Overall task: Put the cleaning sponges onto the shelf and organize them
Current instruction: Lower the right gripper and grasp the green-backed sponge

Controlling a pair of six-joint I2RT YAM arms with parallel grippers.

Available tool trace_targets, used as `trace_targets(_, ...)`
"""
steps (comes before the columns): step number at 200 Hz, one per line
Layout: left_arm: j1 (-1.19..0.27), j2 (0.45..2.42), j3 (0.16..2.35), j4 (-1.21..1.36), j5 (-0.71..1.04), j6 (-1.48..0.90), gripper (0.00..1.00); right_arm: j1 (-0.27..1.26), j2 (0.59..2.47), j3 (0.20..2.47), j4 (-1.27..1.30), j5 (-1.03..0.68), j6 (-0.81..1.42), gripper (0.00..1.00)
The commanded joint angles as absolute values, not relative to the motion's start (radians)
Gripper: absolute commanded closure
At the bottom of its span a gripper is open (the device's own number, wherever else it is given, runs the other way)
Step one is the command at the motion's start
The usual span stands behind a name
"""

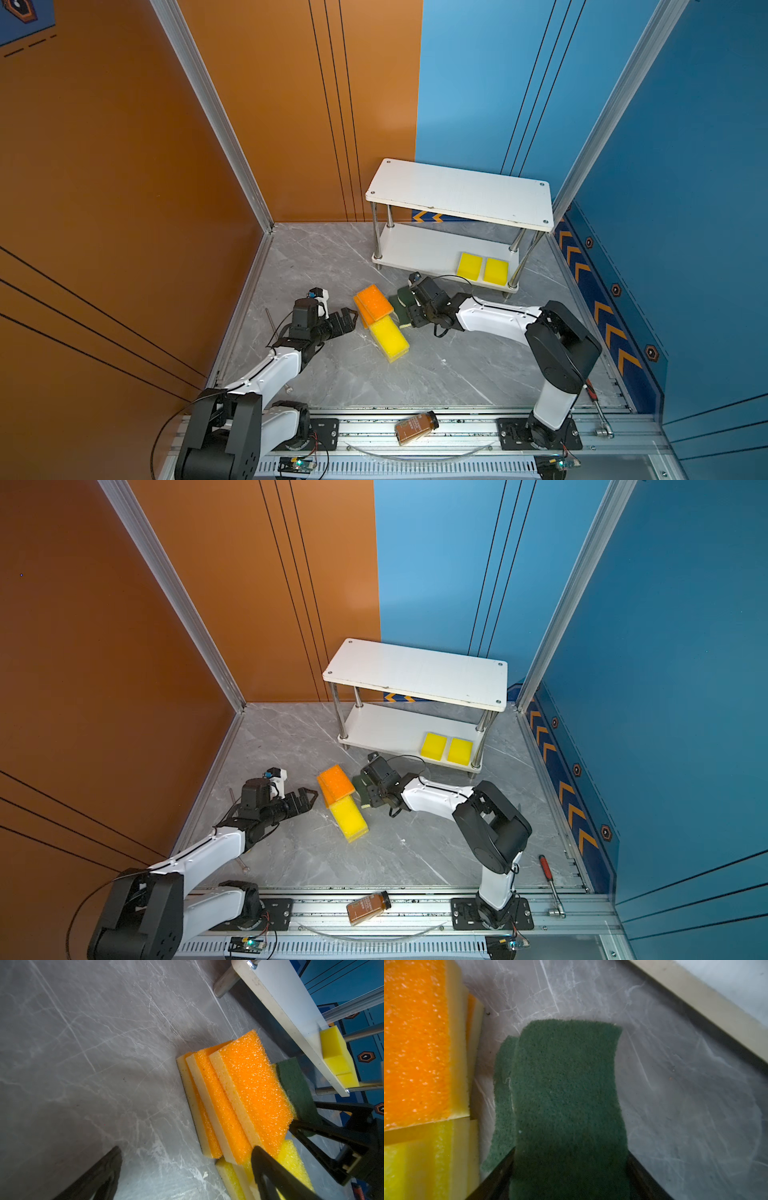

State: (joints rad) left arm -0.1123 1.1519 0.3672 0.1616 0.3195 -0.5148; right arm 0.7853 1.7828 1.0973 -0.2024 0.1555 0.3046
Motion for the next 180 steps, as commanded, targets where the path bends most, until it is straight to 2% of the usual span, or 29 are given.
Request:
trace_targets(1, -0.118, 1.146, 0.364, 0.164, 0.337, -0.52, 0.02, 0.778, 1.742, 1.076, -0.226, 0.185, 0.328, 0.3)
trace_targets(180, -0.123, 1.16, 0.367, 0.166, 0.342, -0.519, 0.02, 0.795, 1.791, 1.114, -0.22, 0.146, 0.35, 0.31)
